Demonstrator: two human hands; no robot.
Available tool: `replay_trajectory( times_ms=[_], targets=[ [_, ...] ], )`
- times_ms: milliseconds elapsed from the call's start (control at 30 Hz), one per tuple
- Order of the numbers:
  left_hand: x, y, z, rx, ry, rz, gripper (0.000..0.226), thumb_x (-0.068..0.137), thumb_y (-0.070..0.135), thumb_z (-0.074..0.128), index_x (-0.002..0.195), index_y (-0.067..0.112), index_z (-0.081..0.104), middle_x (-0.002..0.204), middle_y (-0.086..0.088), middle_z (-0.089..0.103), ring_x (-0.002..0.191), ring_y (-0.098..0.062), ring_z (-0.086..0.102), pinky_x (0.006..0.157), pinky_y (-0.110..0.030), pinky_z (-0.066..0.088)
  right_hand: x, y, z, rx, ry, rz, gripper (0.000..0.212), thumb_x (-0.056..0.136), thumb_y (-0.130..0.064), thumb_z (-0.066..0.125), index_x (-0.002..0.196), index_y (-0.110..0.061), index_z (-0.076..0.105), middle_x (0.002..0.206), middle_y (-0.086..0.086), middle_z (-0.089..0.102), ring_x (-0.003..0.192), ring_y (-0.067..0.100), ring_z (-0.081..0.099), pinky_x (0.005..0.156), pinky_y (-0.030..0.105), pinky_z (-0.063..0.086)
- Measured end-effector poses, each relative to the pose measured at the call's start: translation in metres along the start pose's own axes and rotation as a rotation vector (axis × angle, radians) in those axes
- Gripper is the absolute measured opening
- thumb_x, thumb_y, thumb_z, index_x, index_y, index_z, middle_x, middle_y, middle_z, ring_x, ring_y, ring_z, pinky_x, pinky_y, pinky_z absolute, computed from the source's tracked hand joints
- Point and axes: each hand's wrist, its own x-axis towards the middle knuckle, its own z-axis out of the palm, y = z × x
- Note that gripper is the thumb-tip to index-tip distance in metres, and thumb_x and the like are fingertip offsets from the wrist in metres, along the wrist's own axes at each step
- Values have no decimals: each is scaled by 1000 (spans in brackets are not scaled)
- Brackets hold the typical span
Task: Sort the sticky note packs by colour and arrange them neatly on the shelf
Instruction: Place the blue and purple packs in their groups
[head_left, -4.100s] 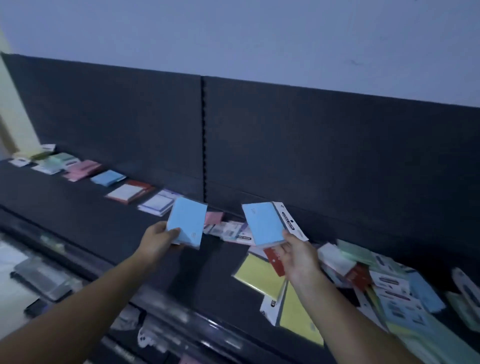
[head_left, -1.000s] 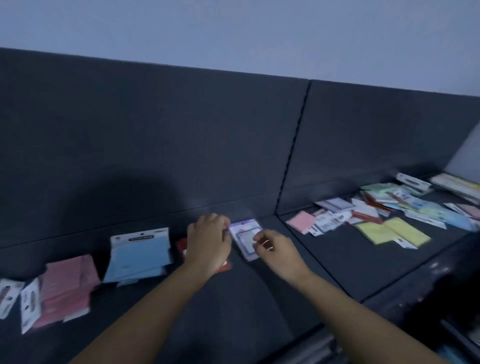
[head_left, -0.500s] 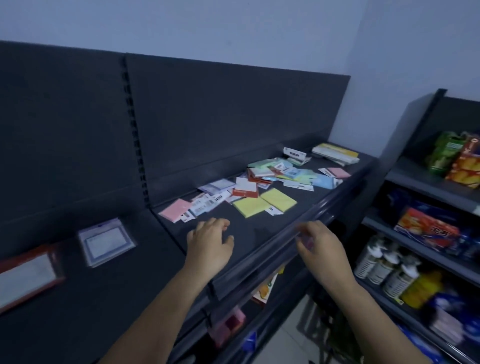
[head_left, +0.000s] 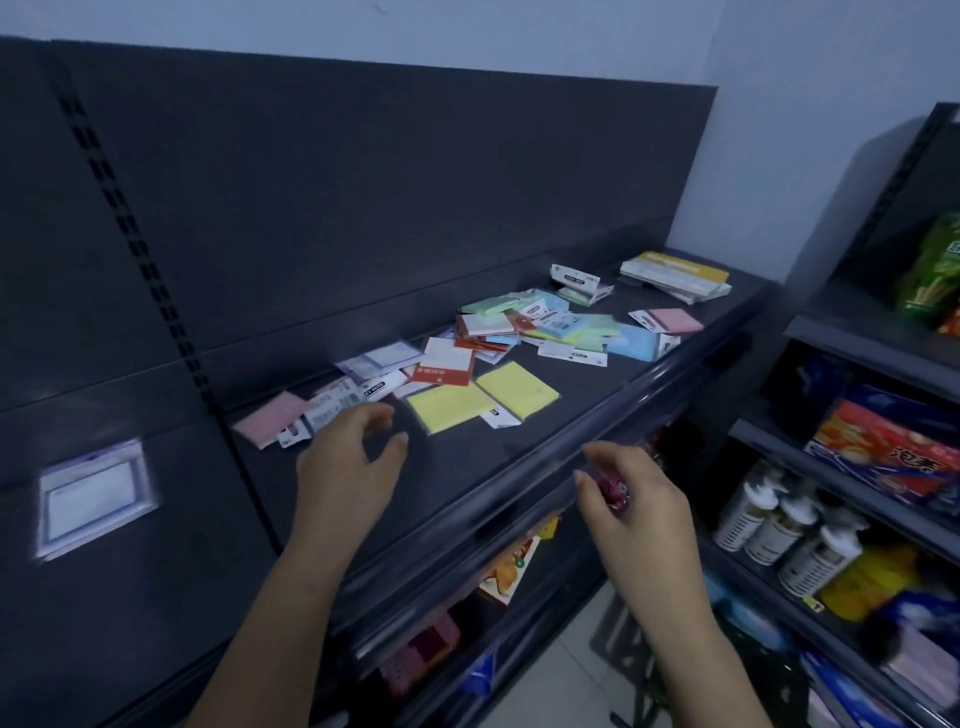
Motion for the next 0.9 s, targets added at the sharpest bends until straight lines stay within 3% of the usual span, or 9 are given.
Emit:
replay_trajectory(
  times_ms=[200,400,533,633,700,800,900],
  targets=[
    [54,-19,43,-2,19,-104,23,88,14,60,111,14,60,104,2,63,100,-14,56,87,-28,40,68,36,34,7,-129,30,31,91,-24,57,121,-17,58,116,-8,57,113,7,50,91,16,36],
    [119,-38,78,-41,-18,-337,37,88,22,60,123,15,52,109,-2,62,104,-22,56,91,-36,45,162,52,98,-58,-331,15,35,94,-23,51,127,-12,54,131,0,54,119,16,50,95,20,35],
    [145,-42,91,-38,-3,-445,47,88,23,59,131,15,45,124,-6,58,110,-25,55,94,-37,44,199,60,135,-100,-471,-8,37,94,-17,49,130,-6,51,133,6,53,122,19,48,93,18,32],
    [157,-42,100,-21,-7,-512,51,88,25,57,136,18,40,131,-6,54,112,-26,54,95,-37,44,220,65,155,-114,-493,-15,37,91,-7,48,127,-2,54,129,11,56,118,24,50,91,19,34],
    [160,-42,105,18,-20,-535,55,89,26,56,139,20,35,134,-6,51,113,-27,53,90,-34,43,233,69,165,-125,-526,-25,33,85,1,45,114,-1,61,114,14,64,105,29,56,82,28,41],
    [162,-44,115,28,5,-554,58,90,24,54,143,19,31,137,-6,50,116,-26,51,88,-31,39,249,78,181,-164,-562,-130,33,75,7,43,96,-3,66,98,11,69,93,31,60,73,28,46],
    [166,-42,122,-181,107,-626,57,89,21,58,141,20,36,136,-4,49,118,-22,49,87,-28,37,261,90,196,-188,-541,-212,34,72,3,42,95,-7,65,100,8,67,97,31,57,76,35,48]
  ],
)
